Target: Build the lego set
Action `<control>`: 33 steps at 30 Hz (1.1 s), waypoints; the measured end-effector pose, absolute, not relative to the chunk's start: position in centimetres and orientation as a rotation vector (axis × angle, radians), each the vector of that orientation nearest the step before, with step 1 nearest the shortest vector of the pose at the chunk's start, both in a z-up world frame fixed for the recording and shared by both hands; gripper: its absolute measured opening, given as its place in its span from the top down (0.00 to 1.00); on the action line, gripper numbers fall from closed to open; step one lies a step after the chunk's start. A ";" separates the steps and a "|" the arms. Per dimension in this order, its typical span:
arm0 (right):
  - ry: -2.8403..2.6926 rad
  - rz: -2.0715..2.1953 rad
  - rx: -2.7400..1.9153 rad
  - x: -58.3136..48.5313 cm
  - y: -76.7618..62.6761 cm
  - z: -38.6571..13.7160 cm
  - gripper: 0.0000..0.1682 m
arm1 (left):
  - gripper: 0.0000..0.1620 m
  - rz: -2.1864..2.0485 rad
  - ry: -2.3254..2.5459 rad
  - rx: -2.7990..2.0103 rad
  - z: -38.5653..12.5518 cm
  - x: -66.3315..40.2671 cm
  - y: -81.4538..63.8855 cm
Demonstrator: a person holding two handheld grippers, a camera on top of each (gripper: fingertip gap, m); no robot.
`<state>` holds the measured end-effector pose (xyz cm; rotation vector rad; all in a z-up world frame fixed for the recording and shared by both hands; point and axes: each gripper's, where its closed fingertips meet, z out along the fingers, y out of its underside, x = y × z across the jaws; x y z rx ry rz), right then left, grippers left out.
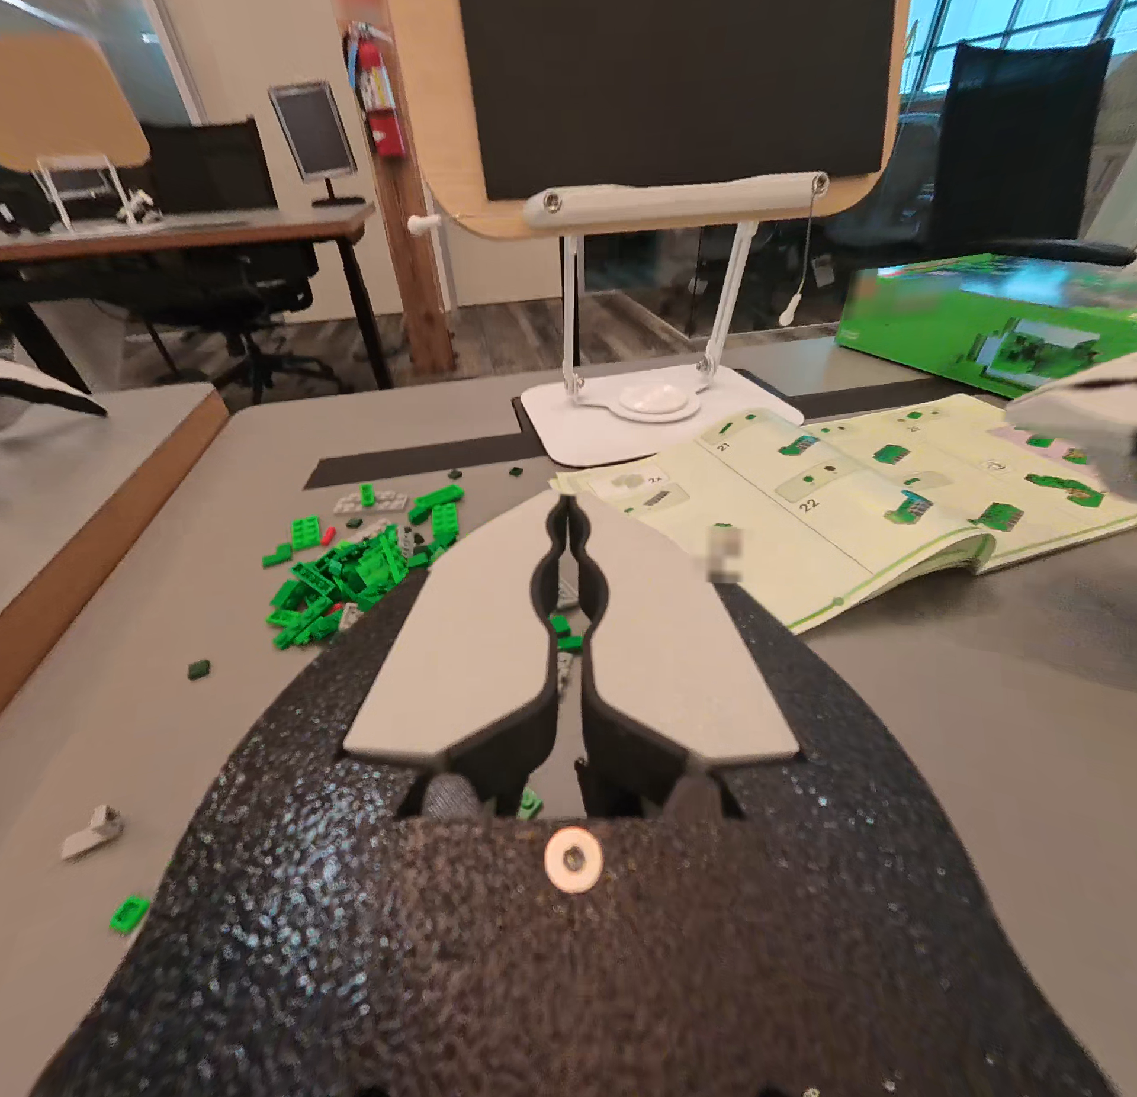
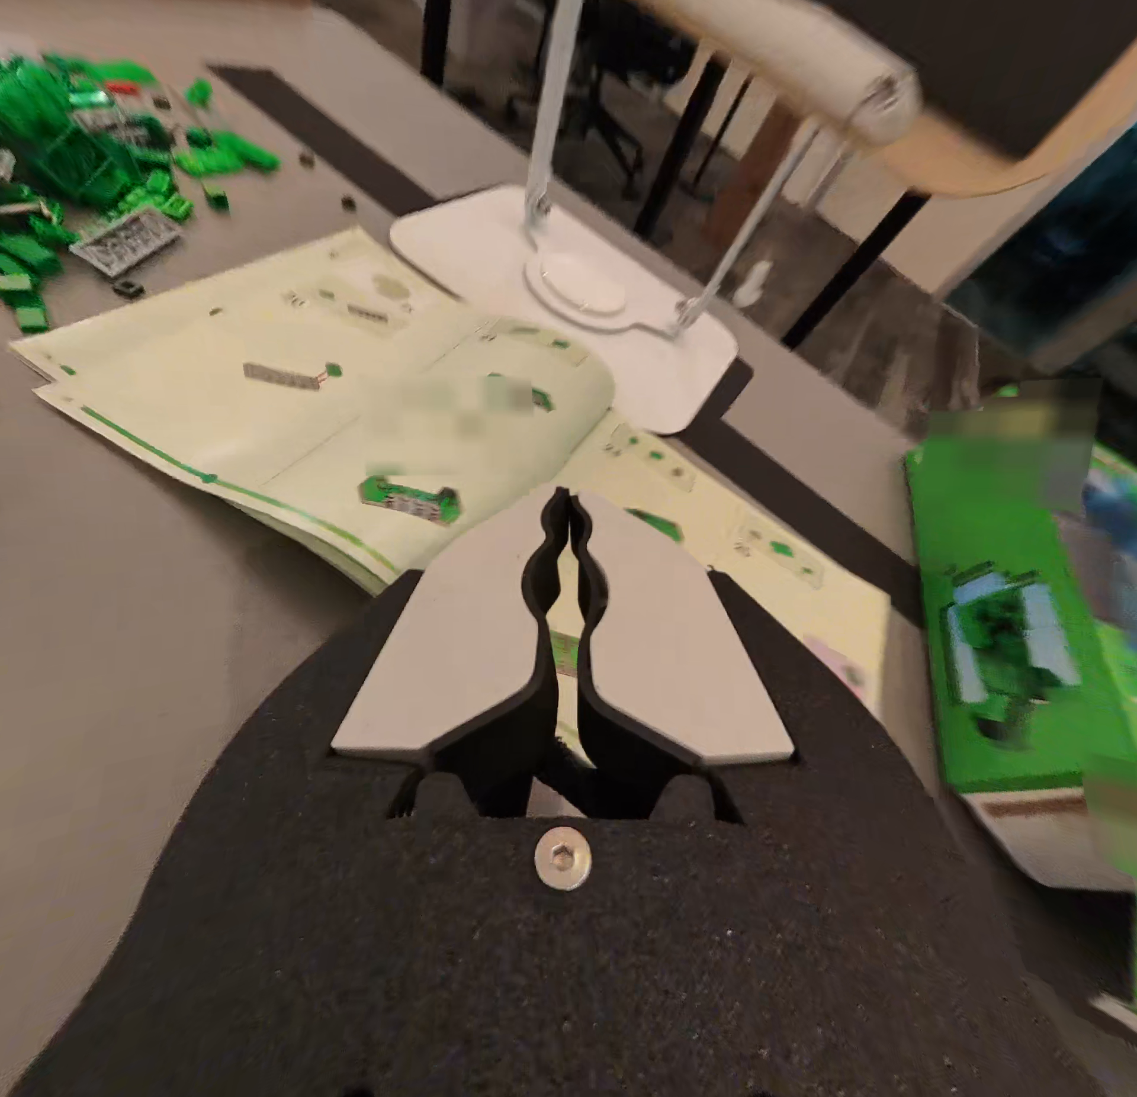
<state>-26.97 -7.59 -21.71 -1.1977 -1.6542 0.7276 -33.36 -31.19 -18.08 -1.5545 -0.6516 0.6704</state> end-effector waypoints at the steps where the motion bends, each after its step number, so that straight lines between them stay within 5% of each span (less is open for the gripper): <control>1: -1.674 0.726 -1.228 -27.6 -8.3 -22.7 1.00 | 1.00 0.674 -0.641 -1.544 -17.9 -33.2 -31.3; 20: -1.994 0.630 -1.396 -29.7 -14.5 -28.8 1.00 | 1.00 0.532 -0.592 -1.561 -19.5 -32.4 -29.7; 33: -1.507 0.992 -1.095 -23.3 -16.8 -21.4 1.00 | 1.00 0.364 -0.236 -1.627 -19.0 -22.5 -22.4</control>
